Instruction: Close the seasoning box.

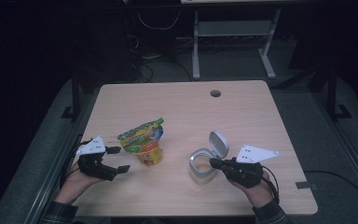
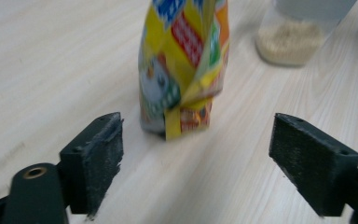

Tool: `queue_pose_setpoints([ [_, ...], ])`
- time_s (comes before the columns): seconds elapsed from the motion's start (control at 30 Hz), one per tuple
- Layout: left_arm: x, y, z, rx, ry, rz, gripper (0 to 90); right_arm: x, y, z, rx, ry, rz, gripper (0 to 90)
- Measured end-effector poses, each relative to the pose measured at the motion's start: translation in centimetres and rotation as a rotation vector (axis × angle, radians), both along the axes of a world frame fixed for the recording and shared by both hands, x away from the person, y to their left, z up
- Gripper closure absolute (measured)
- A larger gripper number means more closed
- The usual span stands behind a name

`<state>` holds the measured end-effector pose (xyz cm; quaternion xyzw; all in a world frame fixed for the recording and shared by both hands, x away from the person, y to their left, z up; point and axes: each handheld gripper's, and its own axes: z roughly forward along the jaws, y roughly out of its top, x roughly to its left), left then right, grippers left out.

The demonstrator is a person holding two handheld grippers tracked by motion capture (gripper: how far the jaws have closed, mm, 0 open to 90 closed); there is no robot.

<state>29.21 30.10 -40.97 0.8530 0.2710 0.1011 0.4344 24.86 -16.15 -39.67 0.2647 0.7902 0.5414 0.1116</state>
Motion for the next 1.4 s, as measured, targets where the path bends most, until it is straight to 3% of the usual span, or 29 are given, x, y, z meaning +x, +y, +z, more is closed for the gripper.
queue_pose_setpoints([
  [0.27,-0.9,-0.2,-2.1,0.045,0.038,0.013,13.4,-0.7,-2.3,-0.5,-0.011,-0.013,-0.052,89.9],
  [0.4,-1.2,-0.2,-2.6,0.058,0.030,0.026,12.2,-0.9,-3.6,-0.9,-0.019,0.000,-0.095,89.9],
  [0.8,-0.9,-0.8,-3.3,0.065,0.047,0.036,9.0,1.7,-5.4,-1.5,-0.016,-0.007,-0.209,89.9],
  [1.03,-0.7,-1.0,-3.7,0.072,0.054,0.036,9.1,2.9,-5.0,-0.7,0.027,-0.032,-0.209,89.9],
  [1.4,-0.6,-1.1,-4.1,0.068,0.058,0.030,9.4,2.9,-3.3,-0.3,0.043,-0.050,-0.160,89.9],
])
